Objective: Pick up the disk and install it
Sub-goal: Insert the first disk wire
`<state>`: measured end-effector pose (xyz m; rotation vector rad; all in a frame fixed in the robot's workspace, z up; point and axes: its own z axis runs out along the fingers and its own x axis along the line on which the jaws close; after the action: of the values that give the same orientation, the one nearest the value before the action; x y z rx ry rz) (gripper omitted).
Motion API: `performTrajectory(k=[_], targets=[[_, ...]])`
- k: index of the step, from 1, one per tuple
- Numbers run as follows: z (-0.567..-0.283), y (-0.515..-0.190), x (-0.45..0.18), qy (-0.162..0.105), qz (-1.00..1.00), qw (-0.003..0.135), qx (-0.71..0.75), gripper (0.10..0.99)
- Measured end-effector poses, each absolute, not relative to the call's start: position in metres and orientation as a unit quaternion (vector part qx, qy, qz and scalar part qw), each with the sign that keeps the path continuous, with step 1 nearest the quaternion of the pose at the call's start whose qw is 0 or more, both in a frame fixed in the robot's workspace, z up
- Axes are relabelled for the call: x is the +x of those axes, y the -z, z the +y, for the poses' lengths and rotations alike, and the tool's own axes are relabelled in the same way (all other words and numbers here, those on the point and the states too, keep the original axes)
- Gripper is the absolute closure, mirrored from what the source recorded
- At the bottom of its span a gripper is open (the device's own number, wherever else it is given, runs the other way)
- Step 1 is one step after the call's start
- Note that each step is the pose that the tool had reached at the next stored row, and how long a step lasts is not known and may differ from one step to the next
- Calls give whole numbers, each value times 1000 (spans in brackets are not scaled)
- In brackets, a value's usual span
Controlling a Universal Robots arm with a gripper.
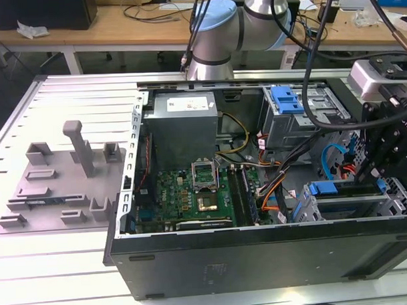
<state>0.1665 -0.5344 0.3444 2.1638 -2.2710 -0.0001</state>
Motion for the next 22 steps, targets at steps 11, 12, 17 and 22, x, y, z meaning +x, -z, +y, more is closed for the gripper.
performTrajectory(k=[11, 12, 17, 22], targets=[[-534, -339, 168, 0, -721, 2, 693, 918], [-534, -339, 168, 0, -721, 2, 693, 918], [-534, -335, 168, 0, -718, 2, 696, 918], [-534, -350, 168, 0, -718, 2, 696, 843]])
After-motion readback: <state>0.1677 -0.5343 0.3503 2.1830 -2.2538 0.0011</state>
